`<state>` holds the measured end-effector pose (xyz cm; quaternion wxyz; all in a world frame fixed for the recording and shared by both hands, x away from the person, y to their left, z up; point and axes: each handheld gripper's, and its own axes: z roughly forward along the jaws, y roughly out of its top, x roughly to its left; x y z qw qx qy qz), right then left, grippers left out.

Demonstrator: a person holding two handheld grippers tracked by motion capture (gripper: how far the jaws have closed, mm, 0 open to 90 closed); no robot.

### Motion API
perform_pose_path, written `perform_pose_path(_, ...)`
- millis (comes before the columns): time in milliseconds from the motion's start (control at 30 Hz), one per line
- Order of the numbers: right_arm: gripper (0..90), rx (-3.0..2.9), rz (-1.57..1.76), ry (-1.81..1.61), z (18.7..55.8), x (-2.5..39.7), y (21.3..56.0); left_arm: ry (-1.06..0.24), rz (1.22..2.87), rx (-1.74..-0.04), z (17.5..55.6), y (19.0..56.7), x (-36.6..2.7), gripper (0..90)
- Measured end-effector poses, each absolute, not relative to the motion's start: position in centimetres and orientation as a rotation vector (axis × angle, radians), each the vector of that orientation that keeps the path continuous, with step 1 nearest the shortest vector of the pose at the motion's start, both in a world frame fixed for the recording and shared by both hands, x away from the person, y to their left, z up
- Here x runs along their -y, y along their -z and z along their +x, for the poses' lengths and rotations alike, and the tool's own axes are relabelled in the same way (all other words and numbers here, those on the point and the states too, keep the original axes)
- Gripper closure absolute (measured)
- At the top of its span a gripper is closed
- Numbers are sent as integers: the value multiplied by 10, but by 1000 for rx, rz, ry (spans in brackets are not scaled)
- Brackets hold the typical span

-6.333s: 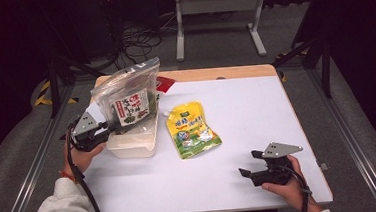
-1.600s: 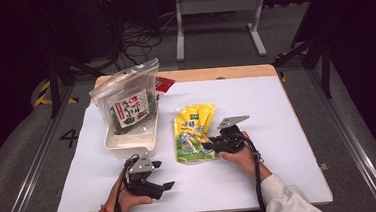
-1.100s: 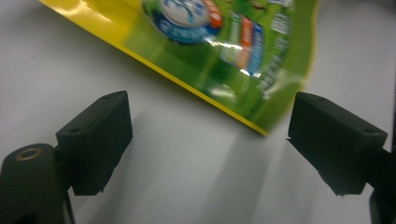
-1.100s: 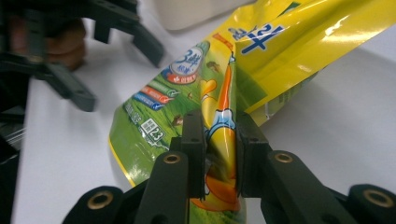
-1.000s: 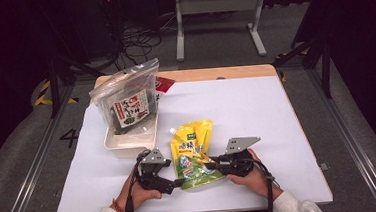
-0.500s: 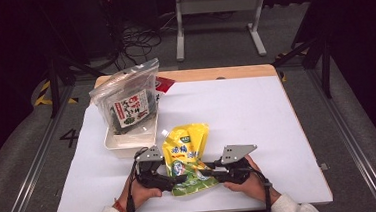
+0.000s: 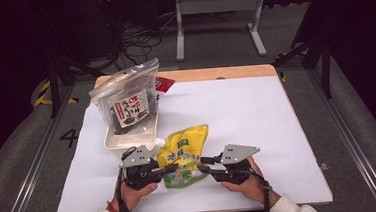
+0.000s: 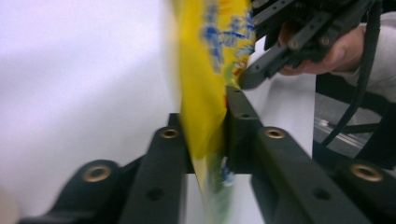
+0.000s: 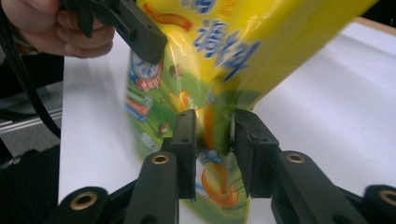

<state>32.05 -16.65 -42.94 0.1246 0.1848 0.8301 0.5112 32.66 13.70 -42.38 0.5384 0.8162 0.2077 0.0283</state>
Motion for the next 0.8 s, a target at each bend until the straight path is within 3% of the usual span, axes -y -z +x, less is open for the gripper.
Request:
perform_pose_path(133,683,-2415,536,-1487,319,166,426,-82,1953,-469,324,421,-139,829)
perform_pose_path(400,414,-2416,613,-1449,318,176,418,-80,1951,-454,322,420,-148,834)
perform_pose_path(800,275,-2432,735,-1268,308,218,425,-132,1953,-449,319,415,-158,836)
